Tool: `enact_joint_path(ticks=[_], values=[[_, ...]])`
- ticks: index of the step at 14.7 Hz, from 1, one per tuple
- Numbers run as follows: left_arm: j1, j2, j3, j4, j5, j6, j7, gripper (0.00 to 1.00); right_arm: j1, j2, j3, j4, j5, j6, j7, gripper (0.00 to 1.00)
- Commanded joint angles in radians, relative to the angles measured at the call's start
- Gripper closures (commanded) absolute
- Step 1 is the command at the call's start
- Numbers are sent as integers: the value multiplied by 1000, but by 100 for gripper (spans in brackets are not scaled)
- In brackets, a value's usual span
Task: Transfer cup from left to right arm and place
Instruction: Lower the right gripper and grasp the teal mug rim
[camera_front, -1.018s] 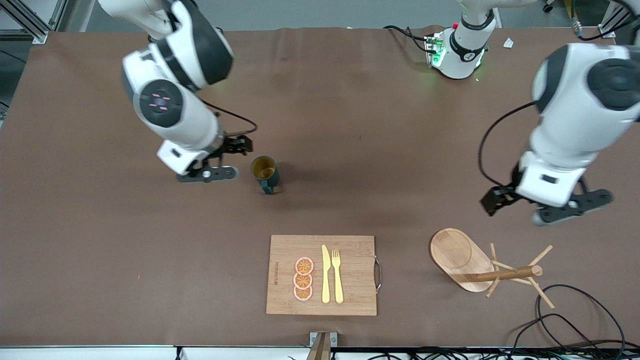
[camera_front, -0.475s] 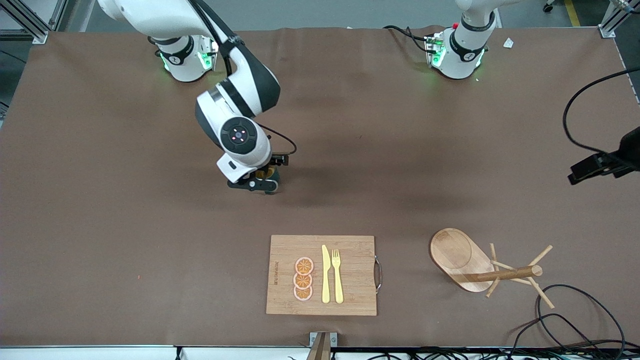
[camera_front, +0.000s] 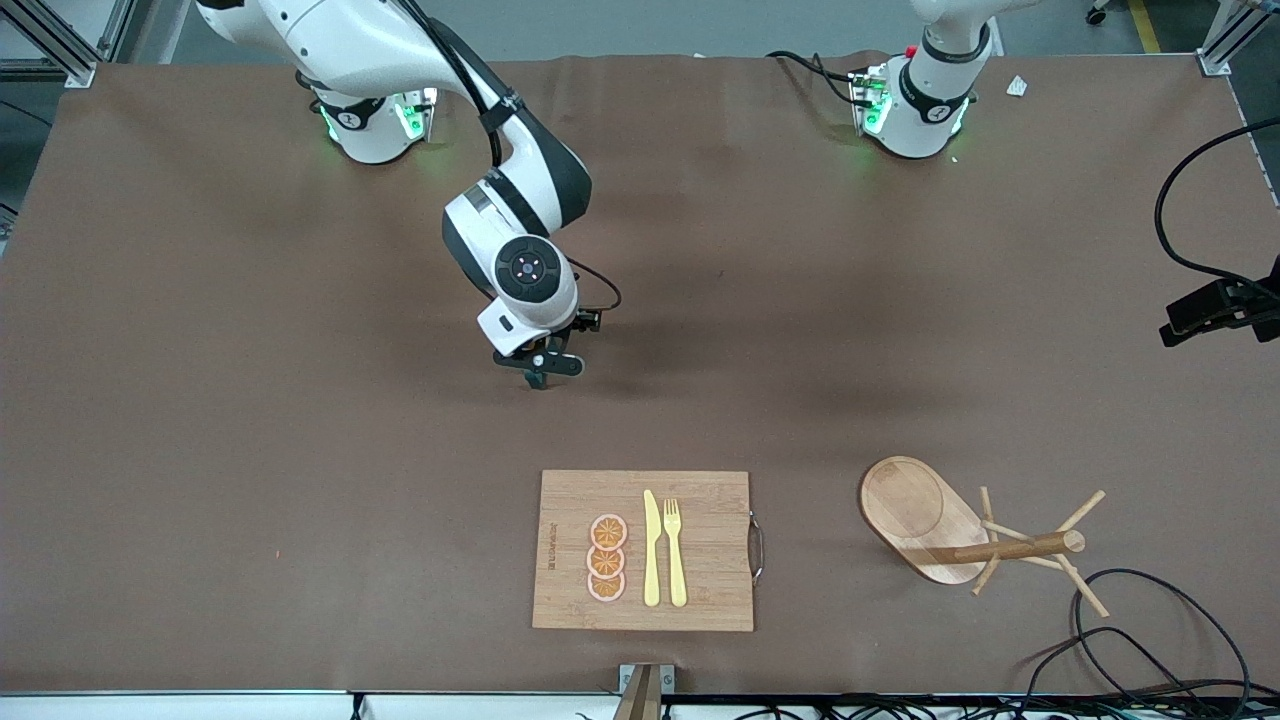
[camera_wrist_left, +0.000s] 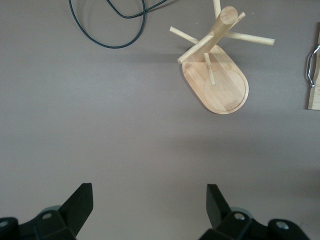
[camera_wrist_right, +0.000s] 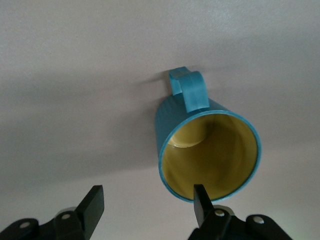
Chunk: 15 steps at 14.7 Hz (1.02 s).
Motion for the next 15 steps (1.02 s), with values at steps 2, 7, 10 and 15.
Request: enact_joint_path(ticks=[2, 7, 10, 15], values=[[2, -13, -12, 15, 1, -33, 41, 0, 1, -15, -9, -59, 1, 66, 17, 44], [-20, -33, -13, 15, 1, -75, 46, 0, -39, -15, -15, -45, -1, 62, 17, 87], [-109, -79, 11, 1, 1, -127, 46, 1, -102, -16, -15, -24, -1, 55, 14, 100], [-190, -136, 94, -77, -5, -107, 28, 0, -226, -25, -22, 51, -39, -40, 9, 100]])
